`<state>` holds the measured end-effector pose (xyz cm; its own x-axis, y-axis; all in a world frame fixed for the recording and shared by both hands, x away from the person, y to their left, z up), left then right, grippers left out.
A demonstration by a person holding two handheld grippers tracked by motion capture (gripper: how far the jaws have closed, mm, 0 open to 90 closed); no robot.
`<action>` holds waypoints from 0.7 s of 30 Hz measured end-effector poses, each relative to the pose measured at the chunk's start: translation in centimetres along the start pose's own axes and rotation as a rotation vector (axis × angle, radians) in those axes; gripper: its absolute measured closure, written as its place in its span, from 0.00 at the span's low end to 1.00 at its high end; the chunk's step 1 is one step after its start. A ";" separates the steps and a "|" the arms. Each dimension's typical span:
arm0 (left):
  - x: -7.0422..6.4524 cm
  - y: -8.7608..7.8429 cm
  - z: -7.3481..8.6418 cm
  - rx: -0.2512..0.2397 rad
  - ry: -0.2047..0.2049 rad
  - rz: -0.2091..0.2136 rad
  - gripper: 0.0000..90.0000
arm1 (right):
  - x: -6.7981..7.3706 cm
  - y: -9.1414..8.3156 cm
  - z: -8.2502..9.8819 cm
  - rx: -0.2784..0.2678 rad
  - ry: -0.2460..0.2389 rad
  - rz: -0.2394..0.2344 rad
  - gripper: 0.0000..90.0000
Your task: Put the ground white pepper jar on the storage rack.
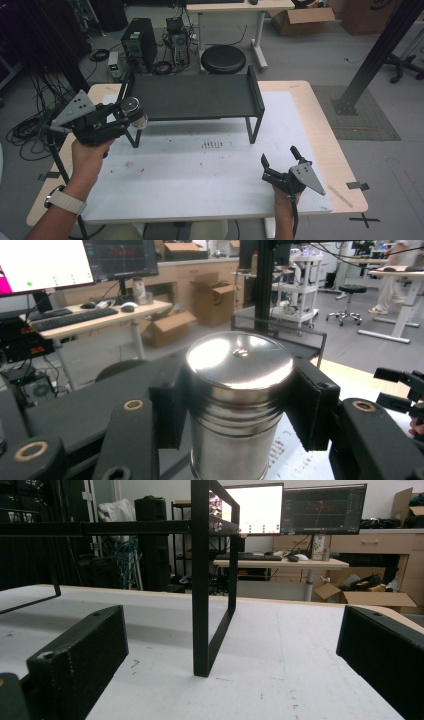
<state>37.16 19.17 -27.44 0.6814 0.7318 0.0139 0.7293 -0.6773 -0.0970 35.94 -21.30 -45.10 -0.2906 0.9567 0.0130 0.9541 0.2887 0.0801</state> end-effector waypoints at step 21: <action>0.1 5.6 -2.7 0.022 0.012 0.027 0.55 | 0.0 0.0 0.0 -0.004 0.001 -0.001 0.00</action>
<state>41.48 15.26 -25.33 0.7017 0.7121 0.0233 0.7092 -0.6949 -0.1190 35.93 -21.32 -45.07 -0.2917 0.9564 0.0143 0.9535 0.2896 0.0840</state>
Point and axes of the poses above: each handheld gripper's, and its own axes: y roughly forward along the jaws, z roughly out of its underside, x roughly to its left, the point moved 9 cm from there along y, roughly forward along the jaws, and after that the axes turned 4 degrees about -x, right-handed, at the moved point
